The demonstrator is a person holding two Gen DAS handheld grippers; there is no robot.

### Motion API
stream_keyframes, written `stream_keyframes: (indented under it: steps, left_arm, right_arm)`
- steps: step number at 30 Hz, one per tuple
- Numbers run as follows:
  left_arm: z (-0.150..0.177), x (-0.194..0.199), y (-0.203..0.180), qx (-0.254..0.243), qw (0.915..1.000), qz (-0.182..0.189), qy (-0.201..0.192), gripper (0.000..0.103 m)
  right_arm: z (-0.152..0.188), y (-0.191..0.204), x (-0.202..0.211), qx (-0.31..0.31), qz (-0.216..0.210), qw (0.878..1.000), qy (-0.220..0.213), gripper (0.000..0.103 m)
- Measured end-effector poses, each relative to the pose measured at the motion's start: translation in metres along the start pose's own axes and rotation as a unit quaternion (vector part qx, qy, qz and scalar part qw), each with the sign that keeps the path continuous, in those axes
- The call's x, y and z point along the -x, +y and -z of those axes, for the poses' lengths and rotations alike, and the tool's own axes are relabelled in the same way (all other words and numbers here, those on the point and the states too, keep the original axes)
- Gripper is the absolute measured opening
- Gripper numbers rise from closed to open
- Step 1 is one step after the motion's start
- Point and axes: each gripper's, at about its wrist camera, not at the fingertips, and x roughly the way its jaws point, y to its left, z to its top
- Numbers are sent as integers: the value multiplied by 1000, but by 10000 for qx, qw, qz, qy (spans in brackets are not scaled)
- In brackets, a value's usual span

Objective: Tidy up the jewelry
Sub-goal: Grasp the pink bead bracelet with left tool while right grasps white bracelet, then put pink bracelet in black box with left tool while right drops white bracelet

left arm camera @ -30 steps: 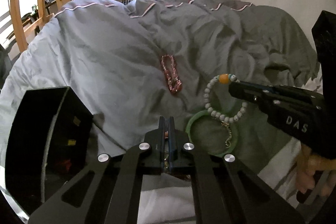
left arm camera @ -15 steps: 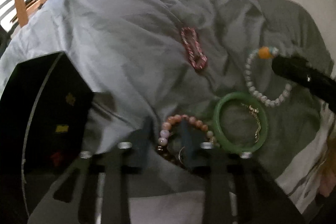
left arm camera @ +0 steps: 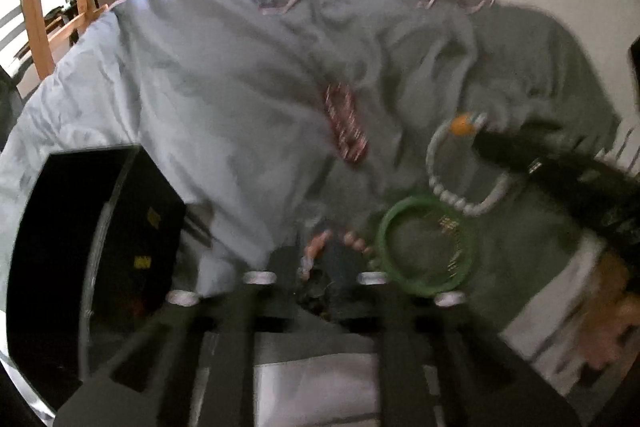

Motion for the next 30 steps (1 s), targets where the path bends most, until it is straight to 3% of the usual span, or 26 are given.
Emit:
stream_keyframes:
  steps: [1, 3, 5, 7, 9, 18, 30]
  left_arm:
    - [1, -7, 0, -20, 9999, -128, 11, 68]
    - [5, -20, 1, -90, 9995, -243, 159, 65]
    - [7, -30, 4, -58, 9993, -224, 282, 55]
    - [4, -28, 8, -1, 9994, -235, 242, 28]
    - [-2, -18, 16, 183, 9997, -107, 101, 10]
    - [-18, 34, 13, 219, 9979, 194, -579, 8]
    - [-19, 87, 18, 360, 9932, 334, -1052, 8]
  right_arm:
    - [0, 0, 0, 4, 0, 10000, 2, 9]
    - [0, 1, 0, 8, -13, 10000, 2, 9]
    - [0, 0, 1, 2, -19, 10000, -13, 9]
    - [0, -1, 2, -11, -11, 10000, -29, 9]
    - [0, -1, 2, -27, -4, 10000, -45, 9]
    - [-1, 2, 8, 1, -131, 9996, -250, 9]
    - [-12, 17, 34, 97, -465, 9964, -695, 9]
